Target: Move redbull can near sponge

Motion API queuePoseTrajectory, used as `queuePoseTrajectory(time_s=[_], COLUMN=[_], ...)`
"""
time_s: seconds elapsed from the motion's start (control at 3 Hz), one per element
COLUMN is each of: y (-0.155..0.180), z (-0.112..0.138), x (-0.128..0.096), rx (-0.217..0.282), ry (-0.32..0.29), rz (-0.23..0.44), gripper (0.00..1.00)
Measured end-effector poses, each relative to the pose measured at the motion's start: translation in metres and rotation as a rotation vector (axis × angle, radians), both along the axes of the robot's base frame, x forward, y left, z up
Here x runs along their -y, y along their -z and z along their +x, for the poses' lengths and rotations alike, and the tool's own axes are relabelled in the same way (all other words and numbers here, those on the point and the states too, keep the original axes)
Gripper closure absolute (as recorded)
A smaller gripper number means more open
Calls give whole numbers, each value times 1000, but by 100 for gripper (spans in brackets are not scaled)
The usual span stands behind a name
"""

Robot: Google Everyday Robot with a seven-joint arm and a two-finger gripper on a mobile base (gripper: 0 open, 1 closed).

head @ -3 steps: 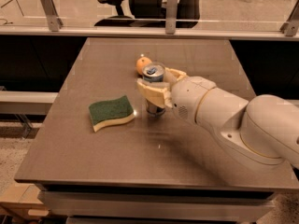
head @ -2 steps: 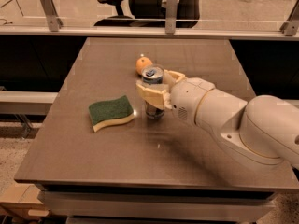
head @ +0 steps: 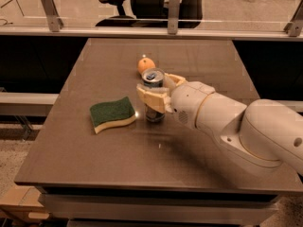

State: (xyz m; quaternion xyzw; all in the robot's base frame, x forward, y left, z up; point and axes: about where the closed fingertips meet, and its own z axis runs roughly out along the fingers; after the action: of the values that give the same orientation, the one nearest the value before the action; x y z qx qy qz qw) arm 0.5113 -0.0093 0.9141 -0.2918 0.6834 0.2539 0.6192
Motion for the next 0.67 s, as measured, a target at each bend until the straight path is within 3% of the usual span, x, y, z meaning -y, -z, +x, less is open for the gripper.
queuePoseTrajectory(time_s=[0.33,0.67], y=[2,2], z=[4,4], x=[-3,-6], rx=[19,21], ry=[-1,-4], rz=[23,25], gripper=[100,84])
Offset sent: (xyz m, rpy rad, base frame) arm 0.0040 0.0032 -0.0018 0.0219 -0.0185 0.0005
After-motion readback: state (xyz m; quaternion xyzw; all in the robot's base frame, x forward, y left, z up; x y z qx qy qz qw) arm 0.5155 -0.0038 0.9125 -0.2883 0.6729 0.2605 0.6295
